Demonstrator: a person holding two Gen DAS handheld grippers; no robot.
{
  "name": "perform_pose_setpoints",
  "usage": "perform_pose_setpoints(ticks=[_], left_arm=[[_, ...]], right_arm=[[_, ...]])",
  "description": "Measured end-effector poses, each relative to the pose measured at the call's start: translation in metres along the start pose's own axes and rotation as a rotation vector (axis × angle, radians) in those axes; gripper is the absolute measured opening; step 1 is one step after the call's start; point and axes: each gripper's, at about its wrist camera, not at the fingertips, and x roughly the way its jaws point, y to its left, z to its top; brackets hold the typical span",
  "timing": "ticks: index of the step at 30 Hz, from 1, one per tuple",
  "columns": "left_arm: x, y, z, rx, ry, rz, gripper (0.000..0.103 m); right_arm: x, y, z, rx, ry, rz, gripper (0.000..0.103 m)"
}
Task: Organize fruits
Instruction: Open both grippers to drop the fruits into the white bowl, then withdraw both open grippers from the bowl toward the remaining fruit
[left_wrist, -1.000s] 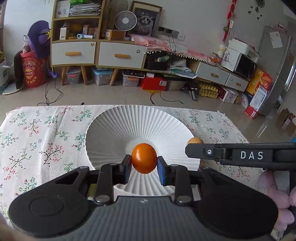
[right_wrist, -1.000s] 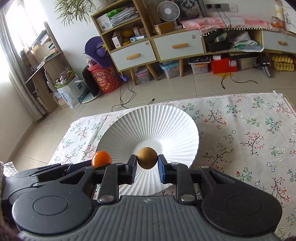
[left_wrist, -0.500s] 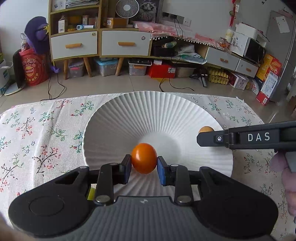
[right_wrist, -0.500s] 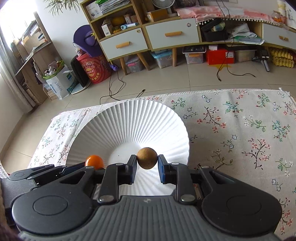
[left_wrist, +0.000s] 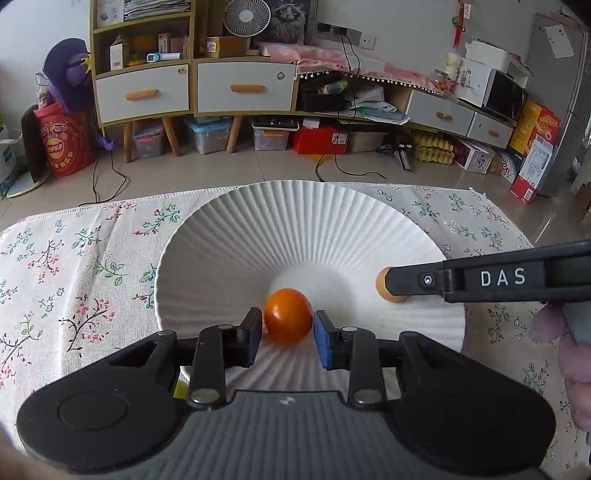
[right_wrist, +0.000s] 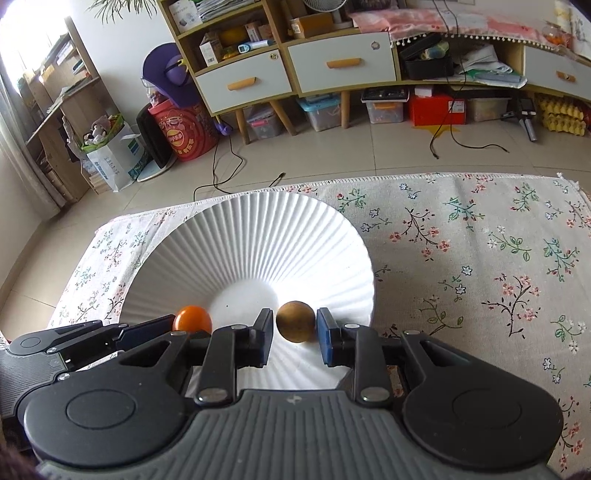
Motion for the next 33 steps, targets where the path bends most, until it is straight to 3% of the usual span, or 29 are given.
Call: perform_pose_setpoints(ticks=[2,6,13,17,26,33], left_arm=[[0.0,0.0,0.0,0.0,0.0,-0.006,0.034],[-0.004,-0.001,0.0,-0.001,-0.003,-0.016,0.056],[-0.014,-0.001,-0.002,0.003,0.022,-0.037,0.068],[-0.029,0.0,-0.007,0.021,0.002,-0.041,0.083],[-0.055,0.01,-0.017,0.02,0.002,-0.039,0.095],[-0.069,0.006,-0.025,0.028,-0.002,-0.046,0.099]], right_arm=[[-0.001,-0.001,0.001,0.007,-0.002,0.007,0.033],[-0.006,-0.001,0.001,0.011,-0.013,0.013,0.045],[-0.019,0.0,0.0,0.016,-0.024,0.034,0.066],[-0.033,0.001,-0.002,0.005,-0.041,0.047,0.075],[-0.059,0.004,-0.013,-0.041,-0.066,0.069,0.089],[-0.072,0.002,-0.022,-0.062,-0.08,0.069,0.093]])
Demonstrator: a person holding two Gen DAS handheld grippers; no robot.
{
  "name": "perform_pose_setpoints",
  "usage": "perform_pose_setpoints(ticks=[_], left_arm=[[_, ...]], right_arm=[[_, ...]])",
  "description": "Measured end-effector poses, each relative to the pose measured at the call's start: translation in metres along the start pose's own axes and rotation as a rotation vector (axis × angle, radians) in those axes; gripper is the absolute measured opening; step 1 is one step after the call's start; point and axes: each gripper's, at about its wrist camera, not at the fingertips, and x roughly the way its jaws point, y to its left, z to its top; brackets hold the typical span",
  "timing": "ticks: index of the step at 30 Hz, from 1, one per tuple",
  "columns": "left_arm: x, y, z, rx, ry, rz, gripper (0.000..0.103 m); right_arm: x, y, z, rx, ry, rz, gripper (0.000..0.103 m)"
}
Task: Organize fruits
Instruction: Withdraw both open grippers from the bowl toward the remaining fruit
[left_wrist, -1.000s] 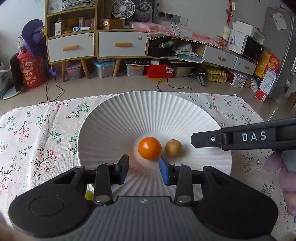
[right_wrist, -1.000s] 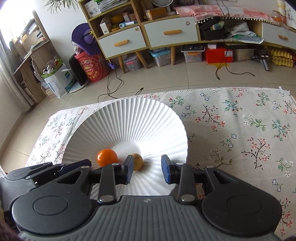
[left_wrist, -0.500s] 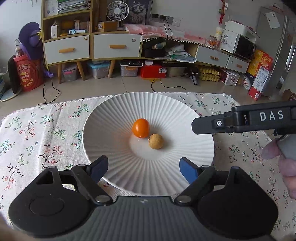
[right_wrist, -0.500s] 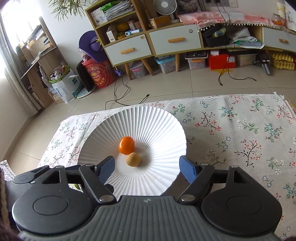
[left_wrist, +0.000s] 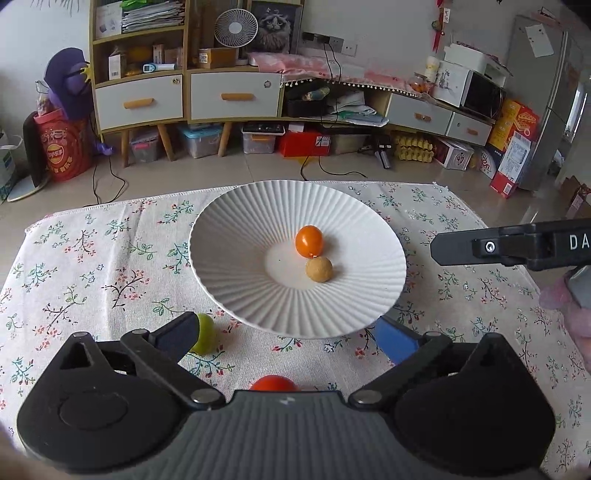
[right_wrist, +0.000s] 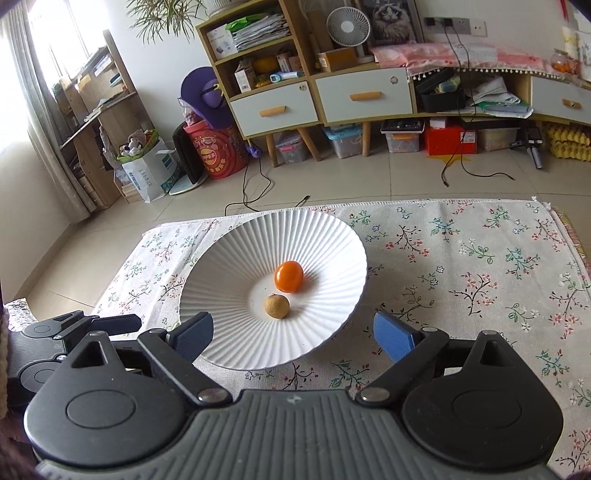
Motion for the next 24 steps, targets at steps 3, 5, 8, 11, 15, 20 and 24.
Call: perform_pose_setpoints(ticks=[3,5,8,11,15,20,24], left_arm=[[-0.005,-0.001,-0.006,0.001,0.004,-0.004,0.099],[-0.009,-0.001,-0.01,0.007,0.007,-0.001,0.099],[-0.013,0.001,-0.018,0.013,0.013,0.004,0.099],[-0.017,0.003,-0.025,0.013,0.019,0.008,0.099],[-0.022,0.009,-0.032,0.007,0.023,0.012,0.099],[-0.027,0.015,-0.043,0.011,0.025,0.02,0.099],[-0.03,0.019,-0.05,0.008,0.033,0.026,0.099]], right_arm=[[-0.008,0.002,-0.005,-0.027,-0.011,-0.005,0.096],[-0.011,0.002,-0.008,-0.042,-0.015,-0.006,0.097],[-0.015,0.004,-0.013,-0.054,-0.013,0.002,0.098],[-0.017,0.006,-0.019,-0.075,-0.008,0.005,0.099],[-0.021,0.01,-0.026,-0.102,-0.002,0.013,0.099],[-0.021,0.015,-0.035,-0.129,0.003,0.017,0.1],[-0.018,0.022,-0.043,-0.16,0.02,0.023,0.1]])
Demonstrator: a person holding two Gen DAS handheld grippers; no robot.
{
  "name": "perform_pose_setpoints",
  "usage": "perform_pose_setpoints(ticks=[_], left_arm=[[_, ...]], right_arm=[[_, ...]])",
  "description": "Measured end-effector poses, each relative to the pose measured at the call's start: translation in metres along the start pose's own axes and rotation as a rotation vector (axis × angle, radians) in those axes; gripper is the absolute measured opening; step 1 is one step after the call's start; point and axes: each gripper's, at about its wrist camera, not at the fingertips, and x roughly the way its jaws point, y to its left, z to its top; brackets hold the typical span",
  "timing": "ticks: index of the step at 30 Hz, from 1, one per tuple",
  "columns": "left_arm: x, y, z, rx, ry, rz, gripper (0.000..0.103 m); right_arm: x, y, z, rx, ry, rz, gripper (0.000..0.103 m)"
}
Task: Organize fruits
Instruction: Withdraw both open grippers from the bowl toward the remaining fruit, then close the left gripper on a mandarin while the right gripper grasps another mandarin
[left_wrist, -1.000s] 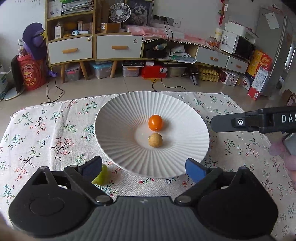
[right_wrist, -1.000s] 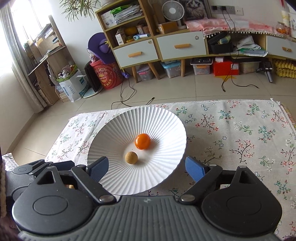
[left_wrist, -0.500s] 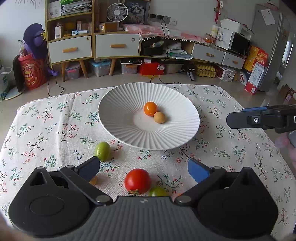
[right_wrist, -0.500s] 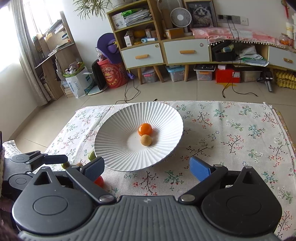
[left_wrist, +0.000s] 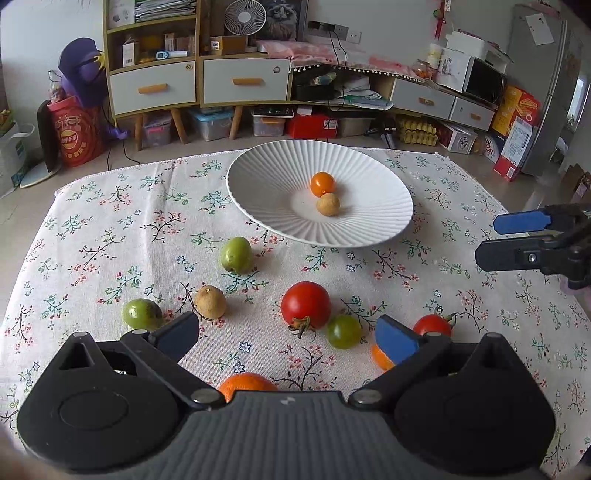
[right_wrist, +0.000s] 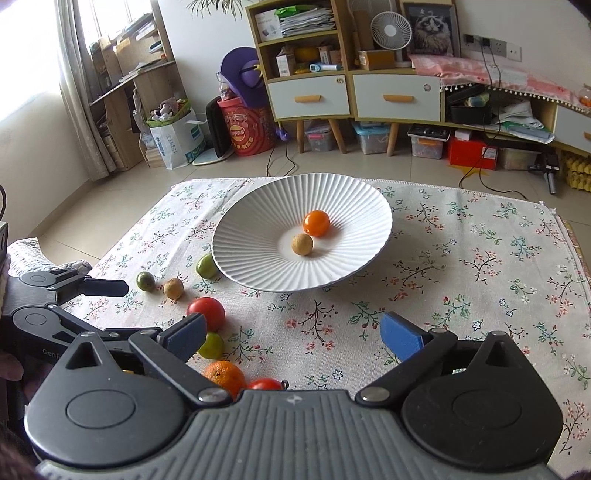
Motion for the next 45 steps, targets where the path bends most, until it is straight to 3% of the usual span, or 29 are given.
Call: perform_pose_setpoints(ticks=[24,34,39,43,45], left_arm=[[-0.021,0.031,-0.042,0.002,0.003,0.026,0.099],[-0.018,0.035,-0.051,0.015,0.036,0.014,0.099],[-0.013,0.032,-0.052,0.022,0.041,0.002,0.099],[-0.014,0.032,-0.05,0.009,0.025,-0.014,0.098],[-0.015,0.032,-0.048,-0.003,0.017,-0.038,0.092]], right_arm=[[0.0,0.033,-0.04,-0.096,-0.013,0.013,0.102],[0.013,0.048,-0.062,-0.158,0.059,0.017,0.102],[0.015,0.054,-0.061,-0.188,0.047,0.007,0.102],[0.014,0.054,-0.055,-0.196,0.032,0.027,0.094],[0.014,0.057,-0.052,-0.215,0.026,0.041,0.09]])
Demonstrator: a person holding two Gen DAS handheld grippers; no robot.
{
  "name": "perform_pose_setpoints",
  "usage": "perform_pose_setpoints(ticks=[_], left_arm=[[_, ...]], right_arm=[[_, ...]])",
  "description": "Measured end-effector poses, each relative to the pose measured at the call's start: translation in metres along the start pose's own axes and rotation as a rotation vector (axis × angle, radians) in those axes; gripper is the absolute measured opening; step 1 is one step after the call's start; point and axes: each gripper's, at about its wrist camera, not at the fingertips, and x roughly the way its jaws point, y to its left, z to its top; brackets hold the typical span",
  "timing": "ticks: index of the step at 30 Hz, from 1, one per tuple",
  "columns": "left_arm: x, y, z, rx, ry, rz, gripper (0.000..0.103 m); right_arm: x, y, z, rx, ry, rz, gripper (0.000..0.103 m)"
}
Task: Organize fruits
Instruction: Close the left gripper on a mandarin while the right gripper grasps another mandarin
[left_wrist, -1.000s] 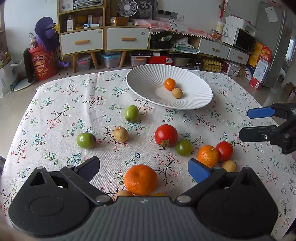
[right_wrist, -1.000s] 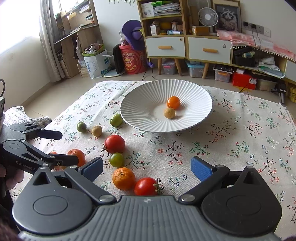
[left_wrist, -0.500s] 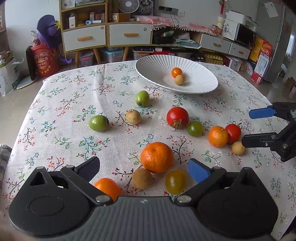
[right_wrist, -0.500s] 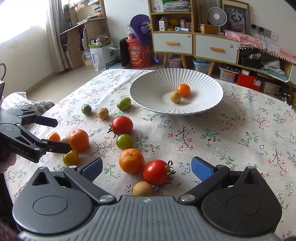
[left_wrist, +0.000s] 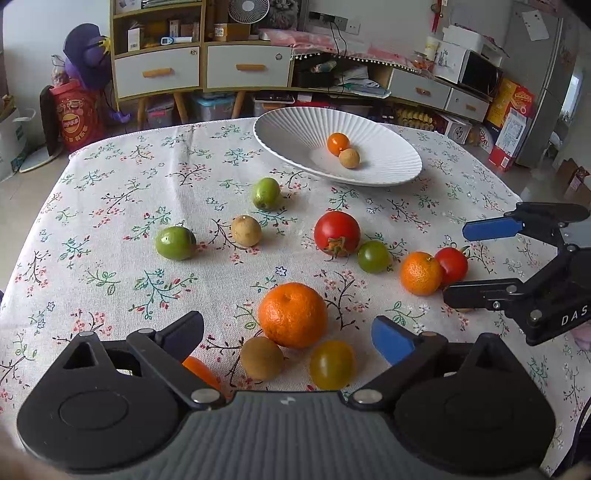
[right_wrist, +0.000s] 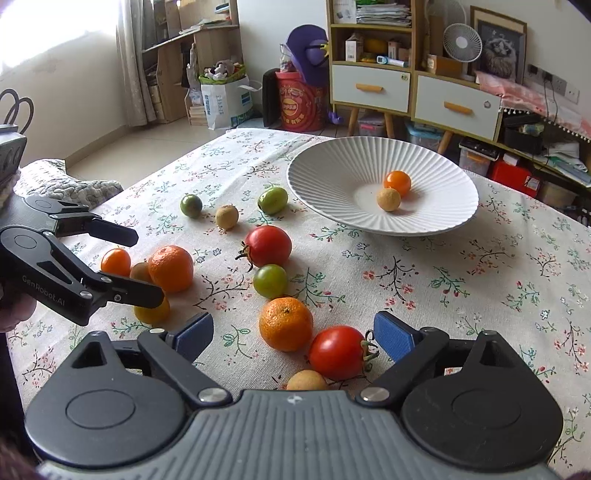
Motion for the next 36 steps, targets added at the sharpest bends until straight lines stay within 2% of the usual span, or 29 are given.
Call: perform_pose_setpoints(ticks=[1,3,8,11,15,21,28,36], left_arm=[[0.0,0.0,0.001,-0.006,-0.003,-0.01,0.089],[0.001,0.001,0.003,-0.017,0.001,-0.026,0.076],[0.004,0.001,0.005,-0.042,0.01,-0.041,0.066],[0.005,0.0,0.006,-0.04,0.012,-0.039,0.06],[0.01,-0.001,0.006,-0.036,0.035,-0.021,0.053],[0.015,0.001,0.006,-0.05,0.053,-0.014,0.047],[0.015,0.001,0.006,-0.054,0.058,-0.014,0.041],[0.014,0.001,0.006,-0.065,0.055,-0.016,0.041]], right_arm=[[0.001,0.002,0.001,-0.012,0.0,0.01,0.087],[0.003,0.004,0.003,-0.029,0.01,0.034,0.081],[0.014,0.012,0.005,-0.088,0.059,0.047,0.063],[0.019,0.015,0.006,-0.103,0.083,0.038,0.056],[0.026,0.018,0.007,-0.127,0.107,0.006,0.052],[0.032,0.019,0.007,-0.14,0.121,-0.011,0.047],[0.036,0.018,0.008,-0.129,0.128,-0.034,0.034],[0.036,0.016,0.009,-0.12,0.127,-0.032,0.034]])
